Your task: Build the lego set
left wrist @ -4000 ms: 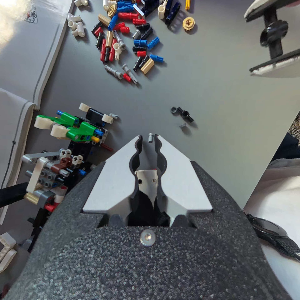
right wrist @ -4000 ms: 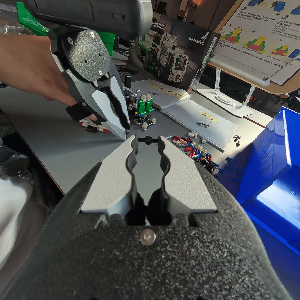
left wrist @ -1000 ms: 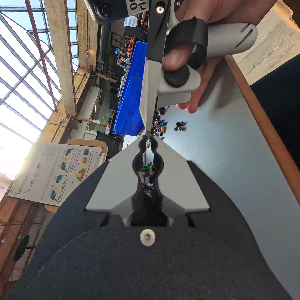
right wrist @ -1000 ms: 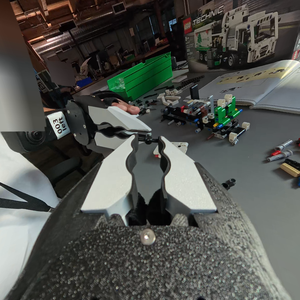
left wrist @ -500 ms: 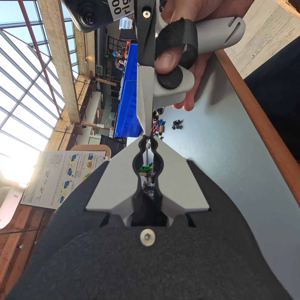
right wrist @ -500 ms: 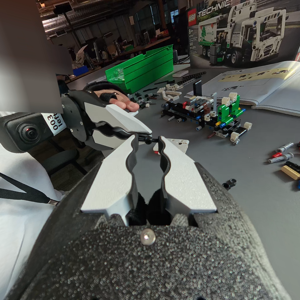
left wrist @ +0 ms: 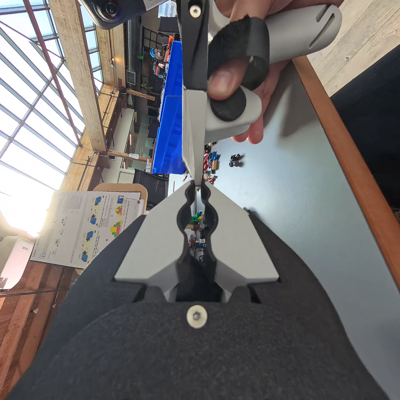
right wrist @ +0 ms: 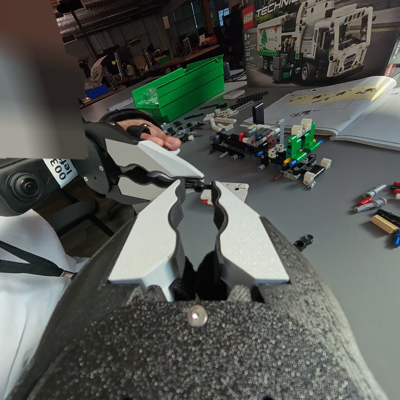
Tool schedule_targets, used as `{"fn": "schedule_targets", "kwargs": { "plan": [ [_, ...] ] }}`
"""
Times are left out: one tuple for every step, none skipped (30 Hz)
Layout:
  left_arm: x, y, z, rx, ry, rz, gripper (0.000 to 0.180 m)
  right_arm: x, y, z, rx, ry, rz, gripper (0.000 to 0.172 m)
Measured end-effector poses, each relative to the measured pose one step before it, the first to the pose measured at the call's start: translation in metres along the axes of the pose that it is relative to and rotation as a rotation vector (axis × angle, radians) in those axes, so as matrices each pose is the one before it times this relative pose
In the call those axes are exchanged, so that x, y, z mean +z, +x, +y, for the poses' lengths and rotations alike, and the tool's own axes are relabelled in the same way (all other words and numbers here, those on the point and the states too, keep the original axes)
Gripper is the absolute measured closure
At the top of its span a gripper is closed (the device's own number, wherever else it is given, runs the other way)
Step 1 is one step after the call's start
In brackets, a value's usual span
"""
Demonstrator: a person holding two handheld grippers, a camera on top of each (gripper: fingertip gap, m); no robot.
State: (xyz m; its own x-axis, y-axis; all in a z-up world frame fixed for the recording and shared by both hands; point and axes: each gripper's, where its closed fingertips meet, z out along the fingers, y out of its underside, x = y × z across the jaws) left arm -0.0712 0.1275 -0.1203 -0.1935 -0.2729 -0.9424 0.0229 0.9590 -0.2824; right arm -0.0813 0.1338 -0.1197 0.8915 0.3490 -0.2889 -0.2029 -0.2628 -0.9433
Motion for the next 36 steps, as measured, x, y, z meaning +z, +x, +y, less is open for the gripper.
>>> {"fn": "schedule_targets", "kwargs": {
  "plan": [
    [0.00088, -0.00013, 0.00061, -0.0065, -0.0106, -0.0001, 0.179, 0.00004, 0.00116, -0.00009, -0.0027, 0.0001, 0.0102, 0.15],
    [0.00076, 0.00004, 0.00098, -0.0065, -0.012, 0.0015, 0.179, 0.00027, 0.00117, -0.0001, 0.0019, 0.0024, 0.0102, 0.15],
    [0.00045, 0.00027, 0.00082, -0.0032, -0.0093, 0.0008, 0.179, 0.00042, 0.00069, 0.00031, -0.0064, -0.0019, 0.0103, 0.15],
    [0.00022, 0.00037, 0.00069, 0.0055, -0.0066, -0.001, 0.179, 0.00031, 0.00048, 0.00057, -0.0044, -0.0027, 0.0081, 0.15],
    [0.00085, 0.00033, 0.00199, 0.0174, -0.0147, -0.0059, 0.179, 0.00079, 0.00163, 0.00074, -0.0045, -0.0048, 0.0193, 0.15],
    [0.00109, 0.00053, 0.00226, 0.0195, -0.0197, -0.0078, 0.179, 0.00102, 0.00205, 0.00122, -0.0133, -0.0078, 0.0259, 0.15],
    [0.00087, 0.00017, 0.00175, 0.0149, -0.0136, -0.0076, 0.179, 0.00063, 0.00142, 0.00034, -0.0155, -0.0021, 0.0241, 0.15],
    [0.00087, 0.00023, 0.00164, 0.0037, -0.0127, -0.0025, 0.179, 0.00088, 0.00138, 0.0006, -0.0138, -0.0014, 0.0228, 0.15],
    [0.00042, 0.00046, 0.00092, -0.0051, -0.0051, 0.0029, 0.18, 0.00069, 0.00056, 0.0005, -0.0036, -0.0034, 0.01, 0.15],
    [-0.00001, 0.00025, -0.00027, -0.0057, 0.0058, 0.0046, 0.179, -0.00019, -0.0002, 0.00013, 0.0044, -0.0021, -0.005, 0.15],
    [-0.0002, -0.00046, -0.00079, -0.0058, 0.0059, 0.002, 0.179, -0.00063, -0.00059, -0.00079, -0.0005, 0.0074, -0.0083, 0.15],
    [-0.00014, -0.00023, -0.00059, 0.0002, 0.0012, 0.0018, 0.179, -0.00038, -0.00018, -0.00029, 0.0038, 0.0009, -0.0043, 0.15],
    [-0.00017, 0.00012, -0.00048, 0.0075, 0.0046, 0.0004, 0.179, -0.00034, -0.00036, -0.00008, 0.006, -0.0005, -0.0093, 0.15],
    [-0.00055, 0.00028, -0.00093, 0.007, 0.012, 0.0018, 0.179, -0.00061, -0.00107, -0.00048, 0.0071, 0.0032, -0.0167, 0.15],
    [-0.0006, 0.00084, -0.00121, 0.0018, 0.0182, 0.0095, 0.179, -0.00081, -0.00113, 0.00031, 0.006, -0.0031, -0.0181, 0.15],
    [-0.0008, 0.00055, -0.00113, -0.0034, 0.0253, 0.014, 0.179, -0.00053, -0.00135, 0.00026, 0.0061, -0.0037, -0.018, 0.15],
    [-0.00075, 0.00065, -0.00106, -0.0181, 0.0324, 0.021, 0.179, -0.00047, -0.0021, -0.00031, 0.0075, 0.0001, -0.0214, 0.15],
    [-0.00039, 0.00233, -0.00087, -0.0445, 0.0298, 0.0383, 0.179, -0.00034, -0.00143, 0.00054, -0.0054, -0.0044, -0.0152, 0.15],
    [-0.0003, 0.00268, -0.00081, -0.0512, 0.0223, 0.0428, 0.179, -0.00008, -0.0012, 0.00106, -0.0191, -0.007, -0.0085, 0.15],
    [0.00016, 0.00216, -0.00079, -0.0461, 0.0209, 0.0371, 0.178, -0.00001, -0.0022, 0.00062, -0.0192, -0.0047, -0.013, 0.15],
    [0.00063, 0.0023, 0.00023, -0.0534, 0.0167, 0.0384, 0.178, -0.00058, -0.00258, -0.00008, -0.0251, 0.0015, -0.0123, 0.15],
    [-0.00009, -0.00013, 0.0003, -0.0509, 0.0157, 0.0264, 0.178, -0.00069, 0.00022, 0.00056, -0.0224, -0.0037, 0.0035, 0.15],
    [-0.00072, -0.00274, -0.0001, -0.0442, 0.0154, 0.0135, 0.179, -0.00128, 0.00091, -0.00068, -0.0123, 0.0006, 0.0074, 0.149],
    [-0.00097, -0.00275, -0.00038, -0.051, 0.0171, 0.0154, 0.179, -0.0025, 0.00229, -0.00273, -0.0181, 0.0068, 0.017, 0.149],
    [-0.00067, -0.00093, -0.00073, -0.0629, 0.0203, 0.0291, 0.179, -0.00314, 0.00244, -0.00385, -0.0252, 0.0085, 0.0167, 0.149],
    [-0.00037, 0.00239, -0.00181, -0.081, 0.0264, 0.055, 0.179, -0.00354, 0.00358, -0.00346, -0.0334, 0.0031, 0.023, 0.149],
    [-0.00085, 0.00542, -0.00416, -0.1017, 0.0406, 0.0825, 0.178, -0.00389, 0.00458, -0.00238, -0.0811, -0.0048, 0.0321, 0.149],
    [-0.00139, 0.00333, -0.005, -0.1125, 0.0471, 0.0747, 0.178, -0.00331, 0.00282, -0.00245, -0.1781, 0.0058, 0.0314, 0.149],
    [-0.00136, 0.00321, -0.00499, -0.1152, 0.0429, 0.0789, 0.178, -0.00195, -0.00423, 0.0002, -0.1951, -0.0109, -0.0063, 0.149],
    [-0.0012, 0.00343, -0.00372, -0.1106, 0.0323, 0.0813, 0.178, -0.00036, -0.00974, 0.00374, -0.1482, -0.0404, -0.0502, 0.149],
    [-0.00131, 0.00018, -0.00278, -0.0967, 0.031, 0.0553, 0.178, 0.00106, -0.00721, 0.0051, -0.0843, -0.0562, -0.0465, 0.149],
    [-0.00131, 0.00109, -0.00195, -0.0756, 0.0268, 0.055, 0.178, 0.00066, -0.00388, 0.00089, -0.048, -0.028, -0.0343, 0.149],
    [-0.00049, 0.00364, 0.00006, -0.0586, 0.0067, 0.0615, 0.178, 0.00006, -0.00125, -0.00331, -0.0367, 0.0068, -0.0245, 0.15],
    [-0.00016, 0.00158, 0.00002, -0.0359, 0.0057, 0.0332, 0.178, -0.00027, -0.00025, -0.00283, -0.0372, 0.0107, -0.0233, 0.15],
    [0.00087, 0.00542, 0.00113, -0.0211, -0.0043, 0.0487, 0.178, -0.00039, -0.00093, -0.00111, -0.037, 0.0051, -0.0266, 0.15],
    [0.00163, 0.00554, 0.00227, -0.0273, -0.0155, 0.0477, 0.178, -0.00004, -0.00347, -0.00192, -0.0212, 0.0133, -0.0433, 0.149]
  ]
}}
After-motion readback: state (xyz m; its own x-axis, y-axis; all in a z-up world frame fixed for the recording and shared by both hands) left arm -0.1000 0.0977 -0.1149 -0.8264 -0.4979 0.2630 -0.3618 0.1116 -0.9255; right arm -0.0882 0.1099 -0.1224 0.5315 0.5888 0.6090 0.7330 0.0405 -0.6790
